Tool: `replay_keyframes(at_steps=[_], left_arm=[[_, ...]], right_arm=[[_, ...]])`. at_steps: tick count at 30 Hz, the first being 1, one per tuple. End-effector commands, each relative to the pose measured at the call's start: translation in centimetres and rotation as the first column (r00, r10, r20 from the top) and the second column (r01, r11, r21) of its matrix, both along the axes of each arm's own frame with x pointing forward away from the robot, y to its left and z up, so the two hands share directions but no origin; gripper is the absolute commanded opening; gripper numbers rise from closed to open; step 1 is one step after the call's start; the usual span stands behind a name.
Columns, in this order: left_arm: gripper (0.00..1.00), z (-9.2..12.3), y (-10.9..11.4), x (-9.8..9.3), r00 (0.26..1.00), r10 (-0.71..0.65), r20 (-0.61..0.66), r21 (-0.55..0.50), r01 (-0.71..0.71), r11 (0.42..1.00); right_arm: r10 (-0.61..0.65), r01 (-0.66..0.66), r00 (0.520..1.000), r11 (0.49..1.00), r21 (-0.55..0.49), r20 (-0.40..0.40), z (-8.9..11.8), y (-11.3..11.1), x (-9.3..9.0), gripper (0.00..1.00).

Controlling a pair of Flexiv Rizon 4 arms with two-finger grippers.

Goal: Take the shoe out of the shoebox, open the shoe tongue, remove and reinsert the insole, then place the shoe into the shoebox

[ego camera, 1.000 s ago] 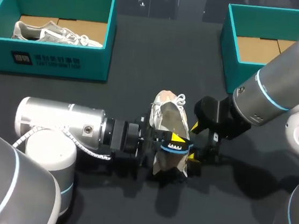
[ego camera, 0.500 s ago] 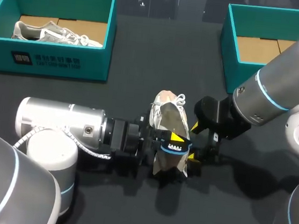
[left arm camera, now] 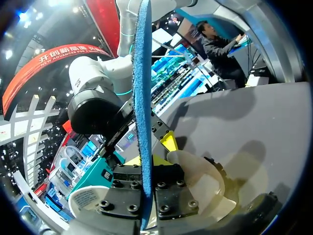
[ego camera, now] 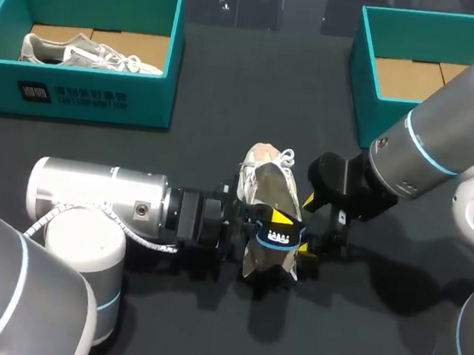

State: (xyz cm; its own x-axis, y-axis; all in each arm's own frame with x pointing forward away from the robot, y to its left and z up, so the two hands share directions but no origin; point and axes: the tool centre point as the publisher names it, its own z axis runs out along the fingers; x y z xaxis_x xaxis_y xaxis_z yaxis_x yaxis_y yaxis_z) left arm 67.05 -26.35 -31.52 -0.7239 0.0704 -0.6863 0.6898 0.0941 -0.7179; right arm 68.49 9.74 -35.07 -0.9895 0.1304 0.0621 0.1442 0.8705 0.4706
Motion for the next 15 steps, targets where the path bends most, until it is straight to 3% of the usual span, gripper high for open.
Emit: replay_keyframes(at_steps=[1, 15], left_arm=[[0.0, -0.4, -0.2, 0.5, 1.0, 0.004, -0.001, 0.0, -0.004, 1.0], [0.0, -1.7, -0.5, 2.0, 0.998, 0.042, 0.051, 0.027, -0.044, 0.999]], right_arm=[[-0.001, 0.001, 1.0, 1.0, 0.001, 0.002, -0.1, 0.0, -0.1, 1.0], [-0.001, 0.001, 1.0, 1.0, 0.001, 0.002, -0.1, 0.0, -0.1, 1.0]])
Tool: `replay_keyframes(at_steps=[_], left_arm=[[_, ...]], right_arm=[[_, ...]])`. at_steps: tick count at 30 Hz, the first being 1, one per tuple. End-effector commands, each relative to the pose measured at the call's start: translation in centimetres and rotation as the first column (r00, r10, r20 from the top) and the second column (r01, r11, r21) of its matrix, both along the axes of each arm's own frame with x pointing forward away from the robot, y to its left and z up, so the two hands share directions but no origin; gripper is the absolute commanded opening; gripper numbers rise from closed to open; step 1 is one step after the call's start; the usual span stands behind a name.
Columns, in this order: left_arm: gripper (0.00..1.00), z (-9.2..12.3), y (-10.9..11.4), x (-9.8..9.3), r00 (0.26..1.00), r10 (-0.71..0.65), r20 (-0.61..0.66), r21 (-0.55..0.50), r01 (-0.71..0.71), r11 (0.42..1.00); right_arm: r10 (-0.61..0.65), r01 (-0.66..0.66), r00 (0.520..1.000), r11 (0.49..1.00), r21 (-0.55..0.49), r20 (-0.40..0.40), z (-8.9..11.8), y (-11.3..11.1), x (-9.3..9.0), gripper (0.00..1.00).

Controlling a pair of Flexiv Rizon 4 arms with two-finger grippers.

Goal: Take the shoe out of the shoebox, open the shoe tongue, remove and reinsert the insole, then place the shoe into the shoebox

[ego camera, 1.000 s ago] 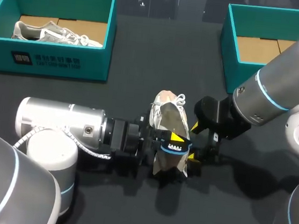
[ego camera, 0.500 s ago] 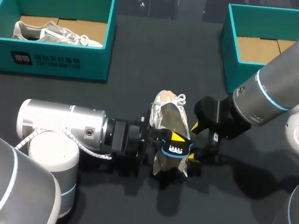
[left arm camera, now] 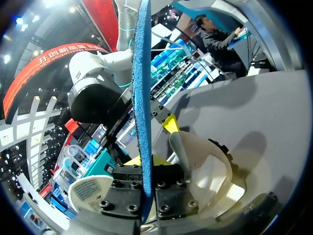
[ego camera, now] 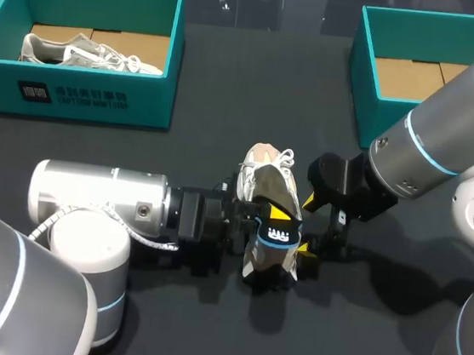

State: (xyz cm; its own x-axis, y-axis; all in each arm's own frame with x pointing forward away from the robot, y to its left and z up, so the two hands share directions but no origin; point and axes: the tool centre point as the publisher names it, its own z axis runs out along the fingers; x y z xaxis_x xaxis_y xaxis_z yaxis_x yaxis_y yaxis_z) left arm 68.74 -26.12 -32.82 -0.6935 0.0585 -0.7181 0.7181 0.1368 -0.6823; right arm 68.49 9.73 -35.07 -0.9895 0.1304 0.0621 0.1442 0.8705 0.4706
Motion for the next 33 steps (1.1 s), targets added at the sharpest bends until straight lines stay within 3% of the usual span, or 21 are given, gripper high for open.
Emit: replay_keyframes(at_steps=[1, 15, 24, 26, 33], left_arm=[[0.0, -0.5, -0.7, 0.5, 1.0, 0.008, 0.006, 0.01, -0.008, 1.0], [0.0, -1.5, -0.3, 2.2, 0.997, 0.064, 0.044, 0.044, -0.066, 0.997], [0.0, -1.2, 0.1, 2.0, 0.998, 0.059, 0.014, 0.036, -0.059, 0.998], [0.12, -0.9, 0.1, 1.8, 0.999, 0.054, 0.006, 0.029, -0.054, 0.998], [0.24, 0.1, 0.1, 0.9, 0.999, 0.034, -0.025, 0.004, -0.034, 0.999]], right_arm=[[-0.001, 0.001, 1.0, 1.0, 0.001, 0.002, -0.1, 0.0, -0.1, 1.0], [-0.001, 0.001, 1.0, 1.0, 0.001, 0.002, -0.1, 0.0, -0.1, 1.0], [-0.001, 0.001, 1.0, 1.0, 0.001, 0.002, -0.1, 0.0, -0.1, 1.0], [-0.001, 0.001, 1.0, 1.0, 0.001, 0.002, -0.1, 0.0, -0.1, 1.0], [-0.001, 0.001, 1.0, 1.0, 0.001, 0.002, -0.1, 0.0, -0.1, 1.0]])
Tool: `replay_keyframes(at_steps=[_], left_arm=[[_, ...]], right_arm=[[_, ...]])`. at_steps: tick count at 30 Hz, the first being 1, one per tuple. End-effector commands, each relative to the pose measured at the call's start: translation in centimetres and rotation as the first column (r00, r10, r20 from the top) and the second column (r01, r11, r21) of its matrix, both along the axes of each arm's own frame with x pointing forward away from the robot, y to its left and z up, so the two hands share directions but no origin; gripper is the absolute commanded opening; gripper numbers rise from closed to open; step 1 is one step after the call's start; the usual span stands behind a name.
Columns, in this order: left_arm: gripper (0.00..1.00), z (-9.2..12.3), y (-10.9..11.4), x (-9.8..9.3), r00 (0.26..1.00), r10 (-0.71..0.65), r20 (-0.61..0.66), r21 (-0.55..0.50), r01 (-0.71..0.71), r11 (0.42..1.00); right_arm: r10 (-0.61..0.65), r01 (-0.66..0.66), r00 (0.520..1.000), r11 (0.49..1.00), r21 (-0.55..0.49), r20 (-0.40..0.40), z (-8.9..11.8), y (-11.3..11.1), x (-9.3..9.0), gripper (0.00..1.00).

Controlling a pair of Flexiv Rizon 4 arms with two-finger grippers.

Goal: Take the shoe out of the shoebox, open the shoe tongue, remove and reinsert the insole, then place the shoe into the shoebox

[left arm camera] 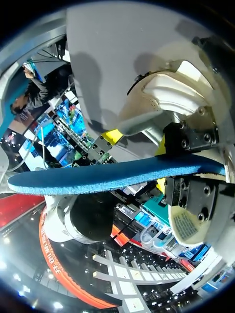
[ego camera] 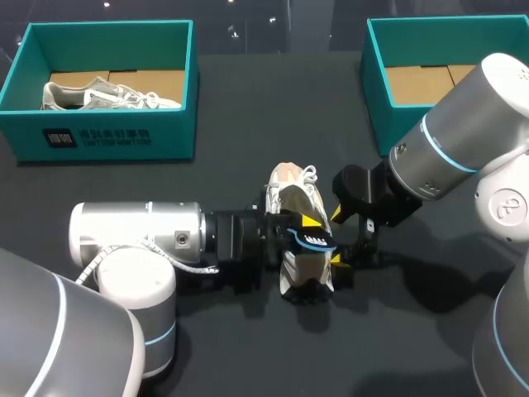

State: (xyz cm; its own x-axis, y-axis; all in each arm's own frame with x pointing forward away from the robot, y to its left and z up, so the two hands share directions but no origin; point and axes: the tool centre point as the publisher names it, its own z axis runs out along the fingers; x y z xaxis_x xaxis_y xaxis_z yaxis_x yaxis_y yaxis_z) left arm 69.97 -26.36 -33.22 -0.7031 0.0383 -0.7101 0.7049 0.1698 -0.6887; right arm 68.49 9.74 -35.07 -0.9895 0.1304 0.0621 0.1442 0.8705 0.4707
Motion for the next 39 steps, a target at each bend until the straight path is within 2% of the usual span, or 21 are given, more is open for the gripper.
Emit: replay_keyframes(at_steps=[1, 9, 15, 17, 20, 39], left_arm=[[0.27, 0.6, 0.3, -0.5, 1.0, -0.007, -0.023, -0.011, 0.007, 1.0], [0.31, 2.1, 0.7, -2.1, 0.999, -0.011, -0.034, -0.021, 0.01, 1.0], [0.29, 2.4, 0.9, -2.8, 1.0, -0.015, -0.015, -0.017, 0.015, 1.0], [0.22, 2.5, 0.9, -3.0, 1.0, -0.021, -0.003, -0.015, 0.021, 1.0], [0.0, 2.5, 0.8, -3.2, 0.999, -0.028, 0.027, -0.008, 0.028, 1.0], [0.0, 0.3, 0.1, -1.0, 0.991, -0.018, 0.133, 0.031, 0.014, 0.999]], right_arm=[[-0.001, 0.001, 1.0, 1.0, 0.001, 0.002, -0.1, 0.0, -0.1, 1.0], [-0.001, 0.001, 1.0, 1.0, 0.001, 0.002, -0.1, 0.0, -0.1, 1.0], [-0.001, 0.001, 1.0, 1.0, 0.001, 0.002, -0.1, 0.0, -0.1, 1.0], [-0.001, 0.001, 1.0, 1.0, 0.001, 0.002, -0.1, 0.0, -0.1, 1.0], [-0.001, 0.001, 1.0, 1.0, 0.001, 0.002, -0.1, 0.0, -0.1, 1.0], [-0.001, 0.001, 1.0, 1.0, 0.001, 0.002, -0.1, 0.0, -0.1, 1.0]])
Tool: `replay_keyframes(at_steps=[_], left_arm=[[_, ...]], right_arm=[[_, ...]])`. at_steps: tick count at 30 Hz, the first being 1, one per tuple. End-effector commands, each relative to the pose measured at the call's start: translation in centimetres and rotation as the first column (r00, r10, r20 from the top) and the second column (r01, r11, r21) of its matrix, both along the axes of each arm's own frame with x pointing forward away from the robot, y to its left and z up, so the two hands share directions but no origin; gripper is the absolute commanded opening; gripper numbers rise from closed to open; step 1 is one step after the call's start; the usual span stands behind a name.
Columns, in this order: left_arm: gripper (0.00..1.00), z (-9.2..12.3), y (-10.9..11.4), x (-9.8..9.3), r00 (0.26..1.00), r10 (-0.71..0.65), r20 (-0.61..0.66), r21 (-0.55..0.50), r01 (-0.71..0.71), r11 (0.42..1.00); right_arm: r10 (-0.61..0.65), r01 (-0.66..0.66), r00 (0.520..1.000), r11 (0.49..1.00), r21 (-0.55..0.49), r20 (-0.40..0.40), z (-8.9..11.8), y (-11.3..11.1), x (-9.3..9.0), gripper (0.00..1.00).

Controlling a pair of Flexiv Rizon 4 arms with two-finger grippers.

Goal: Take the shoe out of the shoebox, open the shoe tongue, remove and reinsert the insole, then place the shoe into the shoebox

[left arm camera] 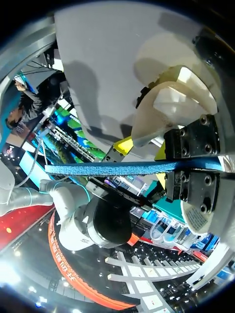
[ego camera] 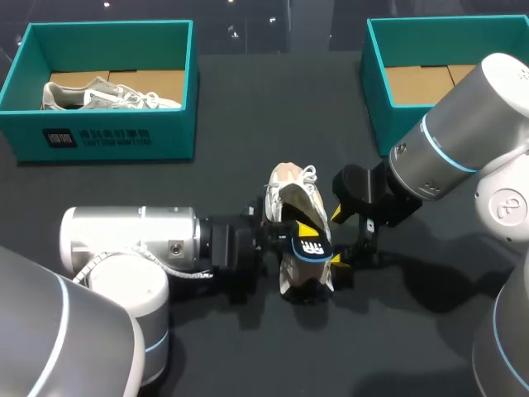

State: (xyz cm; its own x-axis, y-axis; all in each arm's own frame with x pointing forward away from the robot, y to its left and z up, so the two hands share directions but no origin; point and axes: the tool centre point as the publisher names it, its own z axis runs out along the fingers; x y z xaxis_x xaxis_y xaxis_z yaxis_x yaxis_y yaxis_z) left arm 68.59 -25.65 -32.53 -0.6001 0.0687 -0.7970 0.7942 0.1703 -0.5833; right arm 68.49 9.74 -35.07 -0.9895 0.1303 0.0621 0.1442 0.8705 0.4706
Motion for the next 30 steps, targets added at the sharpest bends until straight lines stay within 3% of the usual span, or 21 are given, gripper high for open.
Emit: replay_keyframes(at_steps=[1, 14, 22, 24, 30], left_arm=[[0.0, -0.5, -0.7, 0.5, 1.0, 0.007, -0.004, 0.011, -0.007, 1.0], [0.0, -1.8, -0.6, 2.2, 0.994, 0.075, 0.076, 0.067, -0.08, 0.994], [0.0, -1.8, -0.4, 2.3, 0.997, 0.075, 0.011, 0.058, -0.075, 0.995], [0.21, -1.4, -0.3, 2.0, 0.997, 0.072, 0.006, 0.053, -0.072, 0.996], [0.23, 0.3, 0.3, 1.3, 0.998, 0.06, -0.038, 0.04, -0.058, 0.998]], right_arm=[[-0.001, 0.001, 1.0, 1.0, 0.001, 0.002, -0.1, 0.0, -0.1, 1.0], [-0.001, 0.001, 1.0, 1.0, 0.001, 0.002, -0.1, 0.0, -0.1, 1.0], [-0.001, 0.001, 1.0, 1.0, 0.001, 0.002, -0.1, 0.0, -0.1, 1.0], [-0.001, 0.001, 1.0, 1.0, 0.001, 0.002, -0.1, 0.0, -0.1, 1.0], [-0.001, 0.001, 1.0, 1.0, 0.001, 0.002, -0.1, 0.0, -0.1, 1.0]])
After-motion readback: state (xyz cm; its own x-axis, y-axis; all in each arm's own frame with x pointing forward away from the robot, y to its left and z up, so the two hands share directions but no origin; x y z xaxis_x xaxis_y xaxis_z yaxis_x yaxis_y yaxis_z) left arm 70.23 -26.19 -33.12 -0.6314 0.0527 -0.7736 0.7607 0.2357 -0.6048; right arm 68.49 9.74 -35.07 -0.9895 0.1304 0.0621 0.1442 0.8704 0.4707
